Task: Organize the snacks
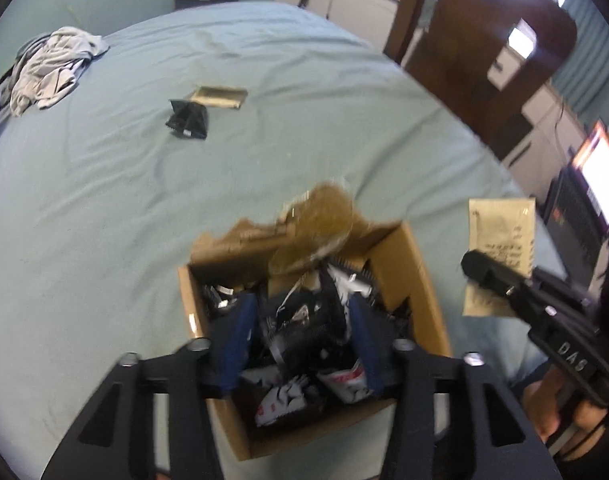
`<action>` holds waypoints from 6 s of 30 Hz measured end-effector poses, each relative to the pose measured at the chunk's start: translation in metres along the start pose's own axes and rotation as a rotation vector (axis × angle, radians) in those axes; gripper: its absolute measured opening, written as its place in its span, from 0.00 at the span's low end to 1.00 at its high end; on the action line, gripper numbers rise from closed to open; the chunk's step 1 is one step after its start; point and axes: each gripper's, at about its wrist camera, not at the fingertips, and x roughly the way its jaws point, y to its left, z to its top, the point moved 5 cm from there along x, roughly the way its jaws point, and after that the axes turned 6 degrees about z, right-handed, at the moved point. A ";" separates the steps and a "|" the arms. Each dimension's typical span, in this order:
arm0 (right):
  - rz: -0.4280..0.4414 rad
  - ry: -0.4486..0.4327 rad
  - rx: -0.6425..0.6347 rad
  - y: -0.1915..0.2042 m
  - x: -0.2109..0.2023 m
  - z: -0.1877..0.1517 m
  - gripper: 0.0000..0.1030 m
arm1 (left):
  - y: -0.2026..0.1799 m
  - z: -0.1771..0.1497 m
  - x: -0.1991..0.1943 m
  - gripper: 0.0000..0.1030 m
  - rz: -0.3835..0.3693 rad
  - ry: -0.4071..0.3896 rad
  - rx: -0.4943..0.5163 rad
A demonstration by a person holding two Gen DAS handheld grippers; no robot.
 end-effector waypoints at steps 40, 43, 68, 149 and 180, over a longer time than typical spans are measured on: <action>-0.071 -0.065 -0.282 0.060 0.015 -0.012 0.73 | 0.066 0.013 0.002 0.71 0.178 -0.062 -0.217; -0.103 -0.043 -0.267 0.056 0.002 -0.011 0.73 | 0.069 0.010 -0.001 0.72 0.160 -0.057 -0.239; 0.027 -0.009 0.084 -0.007 0.024 0.029 0.74 | 0.075 0.062 0.024 0.85 0.192 -0.045 -0.132; -0.027 0.086 0.050 0.009 0.110 0.185 0.74 | 0.040 0.021 -0.029 0.34 -0.028 -0.055 -0.071; -0.241 0.186 -0.197 0.026 0.253 0.242 0.00 | 0.057 0.027 -0.021 0.34 -0.106 -0.044 -0.179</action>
